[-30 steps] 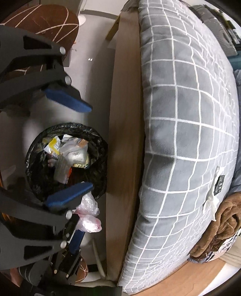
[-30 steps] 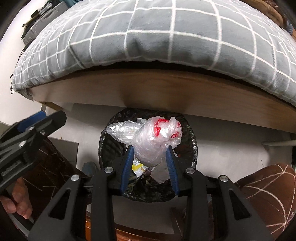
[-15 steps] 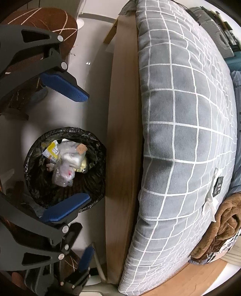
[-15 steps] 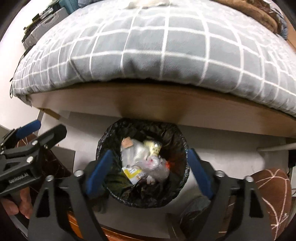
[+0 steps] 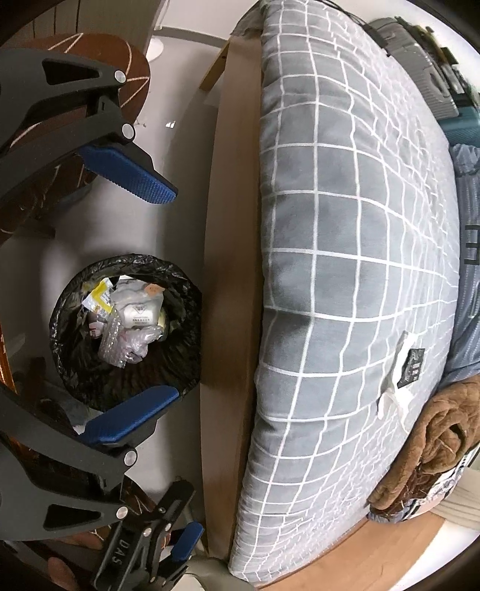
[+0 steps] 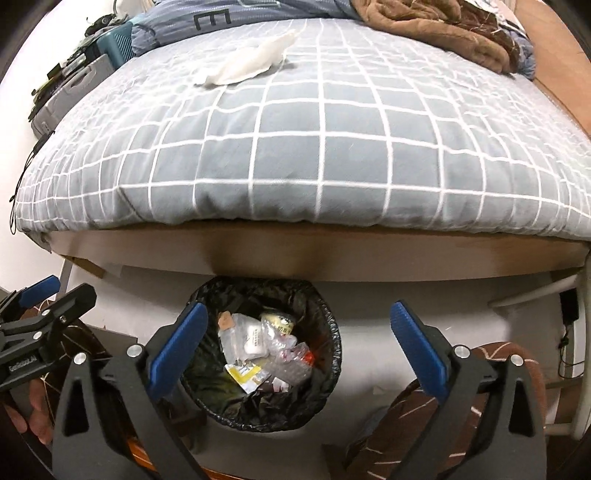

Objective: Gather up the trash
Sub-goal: 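Raise both open tools back toward the black sachet and tissue on the bed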

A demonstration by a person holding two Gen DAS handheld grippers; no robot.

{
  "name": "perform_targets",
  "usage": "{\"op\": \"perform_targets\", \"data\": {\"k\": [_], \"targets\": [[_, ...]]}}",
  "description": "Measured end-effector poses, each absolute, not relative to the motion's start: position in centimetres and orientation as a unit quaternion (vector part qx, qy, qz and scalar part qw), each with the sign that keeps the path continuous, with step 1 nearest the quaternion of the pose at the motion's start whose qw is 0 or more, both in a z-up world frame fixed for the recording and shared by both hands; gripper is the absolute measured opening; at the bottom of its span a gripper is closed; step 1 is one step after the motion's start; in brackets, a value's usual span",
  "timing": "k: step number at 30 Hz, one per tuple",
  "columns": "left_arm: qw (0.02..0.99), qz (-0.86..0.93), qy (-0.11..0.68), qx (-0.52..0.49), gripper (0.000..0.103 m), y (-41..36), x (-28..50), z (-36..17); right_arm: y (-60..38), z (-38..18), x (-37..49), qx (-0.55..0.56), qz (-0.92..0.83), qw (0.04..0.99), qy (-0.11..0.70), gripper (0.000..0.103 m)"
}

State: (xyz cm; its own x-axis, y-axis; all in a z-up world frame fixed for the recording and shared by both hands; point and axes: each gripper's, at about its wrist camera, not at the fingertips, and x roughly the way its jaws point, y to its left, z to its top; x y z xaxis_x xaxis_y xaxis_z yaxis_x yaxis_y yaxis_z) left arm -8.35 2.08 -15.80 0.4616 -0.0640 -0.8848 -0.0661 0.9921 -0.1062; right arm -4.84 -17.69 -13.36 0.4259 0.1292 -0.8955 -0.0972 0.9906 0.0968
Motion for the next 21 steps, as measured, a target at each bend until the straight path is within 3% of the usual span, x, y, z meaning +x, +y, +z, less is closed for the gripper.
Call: {"op": "perform_targets", "data": {"k": [21], "targets": [[0.873,0.003,0.486,-0.045,0.097,2.1,-6.5,-9.1,-18.4,-5.9,-1.9,0.018,0.058,0.876,0.478,0.095]]}}
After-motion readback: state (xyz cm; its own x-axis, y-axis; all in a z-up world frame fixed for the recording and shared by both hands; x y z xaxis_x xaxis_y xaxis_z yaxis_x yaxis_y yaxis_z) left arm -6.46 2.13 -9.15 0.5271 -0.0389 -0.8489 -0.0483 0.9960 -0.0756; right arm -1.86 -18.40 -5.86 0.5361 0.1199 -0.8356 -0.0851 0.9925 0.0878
